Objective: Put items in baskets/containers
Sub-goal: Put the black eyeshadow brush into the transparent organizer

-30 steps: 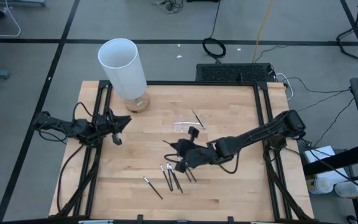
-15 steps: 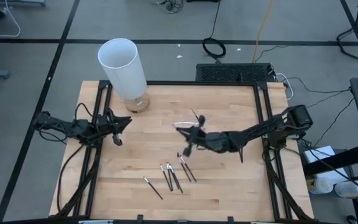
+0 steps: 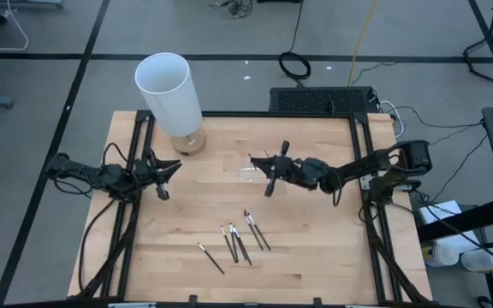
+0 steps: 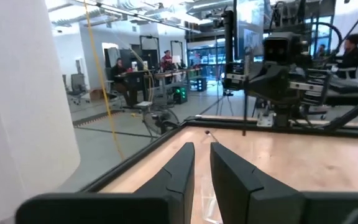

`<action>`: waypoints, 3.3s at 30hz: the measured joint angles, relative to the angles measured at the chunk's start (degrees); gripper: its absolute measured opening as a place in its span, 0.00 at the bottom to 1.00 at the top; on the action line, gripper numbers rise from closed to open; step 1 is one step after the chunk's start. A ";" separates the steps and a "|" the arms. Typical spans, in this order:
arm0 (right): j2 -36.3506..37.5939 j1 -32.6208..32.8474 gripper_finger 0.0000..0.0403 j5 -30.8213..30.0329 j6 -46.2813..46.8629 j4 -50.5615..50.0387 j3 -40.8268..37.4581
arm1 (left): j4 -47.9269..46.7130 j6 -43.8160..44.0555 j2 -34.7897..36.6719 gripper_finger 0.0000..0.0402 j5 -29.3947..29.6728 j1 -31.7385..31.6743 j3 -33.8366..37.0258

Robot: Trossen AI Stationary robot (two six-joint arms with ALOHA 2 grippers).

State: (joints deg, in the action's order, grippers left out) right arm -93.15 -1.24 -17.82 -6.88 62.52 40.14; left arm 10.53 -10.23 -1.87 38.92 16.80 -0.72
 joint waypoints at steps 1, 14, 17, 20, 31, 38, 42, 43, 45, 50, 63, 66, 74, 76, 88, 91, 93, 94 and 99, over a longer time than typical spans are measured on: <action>-0.06 -1.08 0.00 1.41 -0.02 -0.23 0.00 | -0.03 -0.73 0.00 0.15 0.00 0.00 -0.02; -7.66 -2.44 0.00 4.92 5.01 -0.26 0.04 | 6.51 -10.23 0.00 0.15 0.14 0.00 -0.02; -9.51 -0.96 0.00 0.09 3.19 -0.08 0.04 | 7.32 -10.26 0.00 0.15 0.14 0.00 -0.02; -10.20 -0.56 0.00 -2.82 2.70 -0.24 0.00 | 7.32 -7.25 0.01 0.15 0.12 0.00 -0.01; -9.39 -0.15 0.00 -4.01 3.23 1.45 0.02 | 1.63 -1.86 0.00 0.15 0.08 0.00 -0.02; -9.41 -0.38 0.00 -4.89 4.48 -2.19 0.02 | 0.03 3.65 0.00 0.15 -0.01 0.00 -0.02; -9.41 -1.04 0.00 -4.94 4.64 -3.85 0.02 | 0.02 4.43 0.00 0.15 -0.03 0.00 0.00; -9.41 -1.18 0.00 -4.98 4.88 -4.59 0.02 | 0.04 4.43 0.00 0.15 -0.03 0.00 -0.02; -9.41 -1.50 0.00 -4.99 6.03 -6.22 0.02 | 0.03 4.43 0.00 0.15 -0.03 0.00 -0.01; -9.69 -2.29 0.00 -4.92 7.91 -8.73 0.02 | 0.04 4.45 0.00 0.15 -0.01 0.00 -0.02; -9.96 -2.55 0.00 -4.86 9.47 -11.50 0.02 | 0.01 4.56 0.00 0.15 -0.01 0.00 -0.02; -9.96 -2.55 0.00 -4.68 9.52 -12.83 0.02 | 0.00 4.54 0.00 0.15 -0.01 0.00 -0.02; -9.96 -2.53 0.01 -4.66 10.15 -13.30 0.02 | 0.00 4.52 0.00 0.15 -0.01 0.00 -0.02; -9.96 -2.53 0.03 -4.64 10.78 -13.35 0.02 | 0.00 4.52 0.00 0.15 -0.01 0.00 -0.02; -9.96 -2.53 0.05 -4.62 11.84 -14.28 0.03 | -0.02 2.82 0.00 0.15 0.04 0.00 -0.01; -9.96 -2.53 0.07 -4.59 12.47 -14.13 0.04 | -0.02 2.83 0.00 0.15 0.04 0.00 -0.02; -9.96 -2.53 0.08 -4.54 12.45 -13.91 0.04 | -0.02 2.80 0.00 0.15 0.04 0.00 -0.02; -9.96 -2.53 0.09 -4.53 12.47 -13.85 0.02 | -0.02 2.79 0.00 0.15 0.04 0.00 -0.02; -9.96 -2.53 0.12 -4.53 12.46 -13.70 0.04 | -0.02 2.79 0.00 0.15 0.04 0.00 -0.02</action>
State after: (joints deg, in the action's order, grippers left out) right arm -103.11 -3.77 -22.35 5.58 48.82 40.18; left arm 10.50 -7.44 -1.87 38.96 16.80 -0.73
